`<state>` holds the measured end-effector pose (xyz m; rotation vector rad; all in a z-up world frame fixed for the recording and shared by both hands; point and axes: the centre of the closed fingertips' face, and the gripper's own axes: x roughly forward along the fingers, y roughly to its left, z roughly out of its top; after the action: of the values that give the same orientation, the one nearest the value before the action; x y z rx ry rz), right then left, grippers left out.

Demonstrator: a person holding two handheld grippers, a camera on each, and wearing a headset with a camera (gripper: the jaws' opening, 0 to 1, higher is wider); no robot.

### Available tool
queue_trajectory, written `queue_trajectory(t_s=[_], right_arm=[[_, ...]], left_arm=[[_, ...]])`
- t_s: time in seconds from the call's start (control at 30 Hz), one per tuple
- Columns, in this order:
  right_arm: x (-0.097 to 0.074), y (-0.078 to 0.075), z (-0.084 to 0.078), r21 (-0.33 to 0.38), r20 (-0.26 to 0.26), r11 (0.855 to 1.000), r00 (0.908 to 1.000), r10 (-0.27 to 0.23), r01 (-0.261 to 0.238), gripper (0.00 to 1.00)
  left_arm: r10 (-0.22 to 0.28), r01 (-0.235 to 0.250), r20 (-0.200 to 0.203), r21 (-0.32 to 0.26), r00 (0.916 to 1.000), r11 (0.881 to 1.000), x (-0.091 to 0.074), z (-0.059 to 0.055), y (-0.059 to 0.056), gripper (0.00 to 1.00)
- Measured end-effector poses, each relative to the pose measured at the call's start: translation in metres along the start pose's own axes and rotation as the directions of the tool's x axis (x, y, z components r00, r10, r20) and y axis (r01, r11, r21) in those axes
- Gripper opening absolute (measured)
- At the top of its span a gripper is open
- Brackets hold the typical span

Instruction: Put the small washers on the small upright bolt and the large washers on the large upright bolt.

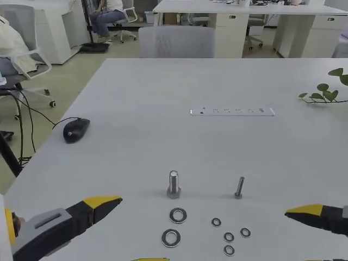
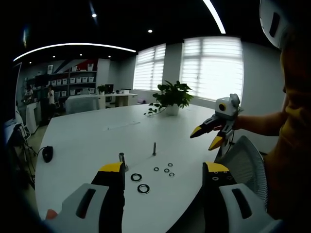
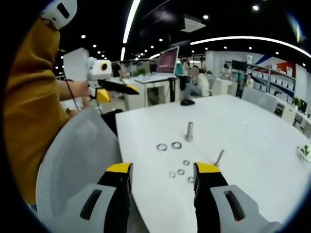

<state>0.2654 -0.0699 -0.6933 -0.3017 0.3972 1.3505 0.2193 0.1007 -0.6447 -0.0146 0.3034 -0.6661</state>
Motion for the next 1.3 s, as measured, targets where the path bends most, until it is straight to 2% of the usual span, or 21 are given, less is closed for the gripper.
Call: queue_trajectory(t_s=[0.47,1.3], right_arm=[[0.0013,0.0021,-0.0002,0.004,0.003,1.000,1.0000,0.006,-0.006,0.52],[0.0040,0.0036,-0.0074,0.015,-0.019,0.999,0.9992,0.035,-0.035,0.51]], left_arm=[[-0.006,0.006,0.004,-0.005,1.0000,1.000,0.0025,0.0003,-0.0051,0.64],[-0.002,0.002,-0.010,-0.015,0.9999,1.000,0.0048,-0.0027,-0.0052,0.63]])
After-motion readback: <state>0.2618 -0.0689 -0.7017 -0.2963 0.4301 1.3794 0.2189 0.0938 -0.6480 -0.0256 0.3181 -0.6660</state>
